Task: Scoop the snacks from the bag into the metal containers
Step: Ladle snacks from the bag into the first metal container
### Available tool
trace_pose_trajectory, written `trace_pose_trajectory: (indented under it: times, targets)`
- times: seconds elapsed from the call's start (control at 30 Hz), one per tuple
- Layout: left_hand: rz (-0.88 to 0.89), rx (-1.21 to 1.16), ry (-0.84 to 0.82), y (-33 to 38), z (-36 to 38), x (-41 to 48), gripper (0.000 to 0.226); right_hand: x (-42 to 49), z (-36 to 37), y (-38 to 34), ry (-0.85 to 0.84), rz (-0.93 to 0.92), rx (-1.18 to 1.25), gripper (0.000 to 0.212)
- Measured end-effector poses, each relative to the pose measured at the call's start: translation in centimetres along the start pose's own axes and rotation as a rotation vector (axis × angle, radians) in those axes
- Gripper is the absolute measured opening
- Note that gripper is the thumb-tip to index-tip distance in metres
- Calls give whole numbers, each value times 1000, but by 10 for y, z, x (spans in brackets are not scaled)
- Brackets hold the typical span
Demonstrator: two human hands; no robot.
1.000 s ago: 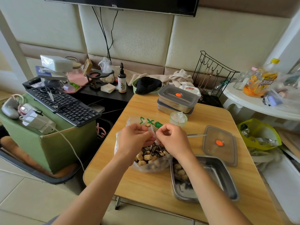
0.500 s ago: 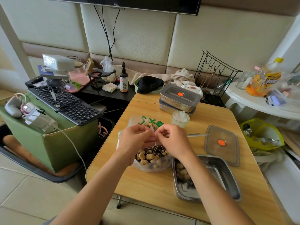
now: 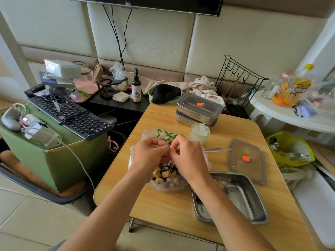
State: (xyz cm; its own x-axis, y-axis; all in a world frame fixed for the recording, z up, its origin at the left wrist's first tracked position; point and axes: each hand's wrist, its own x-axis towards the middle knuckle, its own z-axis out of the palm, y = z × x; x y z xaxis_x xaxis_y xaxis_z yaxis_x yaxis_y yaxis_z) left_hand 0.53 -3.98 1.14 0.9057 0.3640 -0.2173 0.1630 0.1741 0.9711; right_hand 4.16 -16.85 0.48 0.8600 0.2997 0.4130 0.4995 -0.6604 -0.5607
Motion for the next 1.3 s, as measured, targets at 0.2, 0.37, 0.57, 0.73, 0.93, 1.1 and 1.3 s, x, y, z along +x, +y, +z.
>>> trace_pose_trajectory:
  times: [0.2,0.37,0.57,0.73,0.93,1.1,1.3]
  targets:
    - [-15,-5,3,2,1,3,16,-2,7,-7,14,-19,-67,19]
    - [-23,59,34,1,-1,8,20,-4,16,-12,1,-11,-159,8]
    - [-56,73,50,-4,-4,7,16,5,2,-6,100,19,-140,11]
    - [-86,34,-47,1,-4,3,21,4,1,-5,43,-51,7,14]
    - [16,167,24,-2,-7,-1,12,4,-3,2,-88,17,88,7]
    - [244,582,161,-8,0,-3,22,6,0,10,36,204,34,13]
    - [682,945,-180,-12,-6,6,81,11,-17,11,-181,534,369,3]
